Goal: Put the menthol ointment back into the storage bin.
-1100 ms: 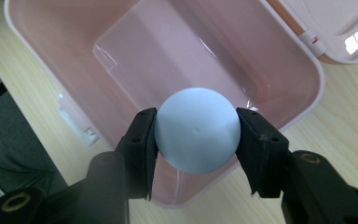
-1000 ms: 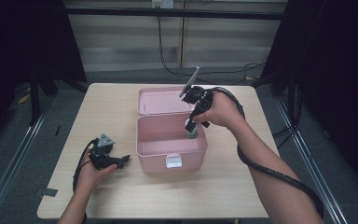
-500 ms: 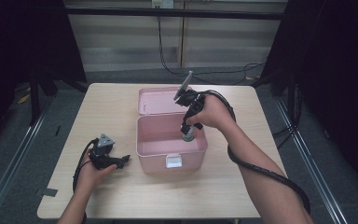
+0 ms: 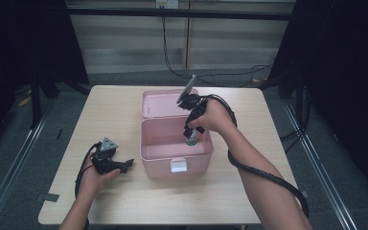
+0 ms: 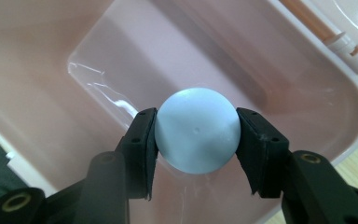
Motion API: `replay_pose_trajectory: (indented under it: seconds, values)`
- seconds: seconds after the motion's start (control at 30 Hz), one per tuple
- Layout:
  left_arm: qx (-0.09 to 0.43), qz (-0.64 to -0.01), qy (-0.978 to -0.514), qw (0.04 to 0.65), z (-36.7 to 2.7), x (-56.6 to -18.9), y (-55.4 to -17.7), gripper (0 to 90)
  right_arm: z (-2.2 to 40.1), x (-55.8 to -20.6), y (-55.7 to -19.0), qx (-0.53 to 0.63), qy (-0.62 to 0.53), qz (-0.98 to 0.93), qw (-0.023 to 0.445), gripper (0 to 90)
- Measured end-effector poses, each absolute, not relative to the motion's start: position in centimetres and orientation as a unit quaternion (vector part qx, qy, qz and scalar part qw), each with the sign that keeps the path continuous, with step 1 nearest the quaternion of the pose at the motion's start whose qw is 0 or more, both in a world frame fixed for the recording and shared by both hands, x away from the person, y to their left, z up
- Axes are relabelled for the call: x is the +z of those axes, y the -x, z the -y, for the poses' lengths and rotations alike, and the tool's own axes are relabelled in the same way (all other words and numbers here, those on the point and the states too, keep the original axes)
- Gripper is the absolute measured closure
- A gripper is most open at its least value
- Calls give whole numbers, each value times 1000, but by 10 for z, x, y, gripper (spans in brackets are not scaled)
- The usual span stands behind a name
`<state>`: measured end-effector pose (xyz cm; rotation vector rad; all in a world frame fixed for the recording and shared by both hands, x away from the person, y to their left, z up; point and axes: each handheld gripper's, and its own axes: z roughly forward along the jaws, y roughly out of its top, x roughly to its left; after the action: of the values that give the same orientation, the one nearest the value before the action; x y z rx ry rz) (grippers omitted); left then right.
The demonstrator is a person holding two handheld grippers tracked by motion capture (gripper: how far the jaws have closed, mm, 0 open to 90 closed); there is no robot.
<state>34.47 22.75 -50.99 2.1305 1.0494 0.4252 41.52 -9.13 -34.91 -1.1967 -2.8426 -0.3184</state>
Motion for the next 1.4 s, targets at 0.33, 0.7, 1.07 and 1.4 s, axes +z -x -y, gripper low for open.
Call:
replay_pose_trajectory:
  seconds: [0.33,0.7,1.07,1.4]
  values:
    - [165,-407,-825,357,-227,-510,-345,126,88,-360,-420,-109,394,913,19,506]
    - [165,-407,-825,357,-228,-510,-345,126,84,-372,-426,-111,410,905,16,506]
    - [165,-406,-825,357,-228,-510,-345,126,85,-381,-431,-117,428,896,16,506]
    - [164,-407,-825,357,-227,-510,-345,126,86,-391,-436,-118,442,889,9,506]
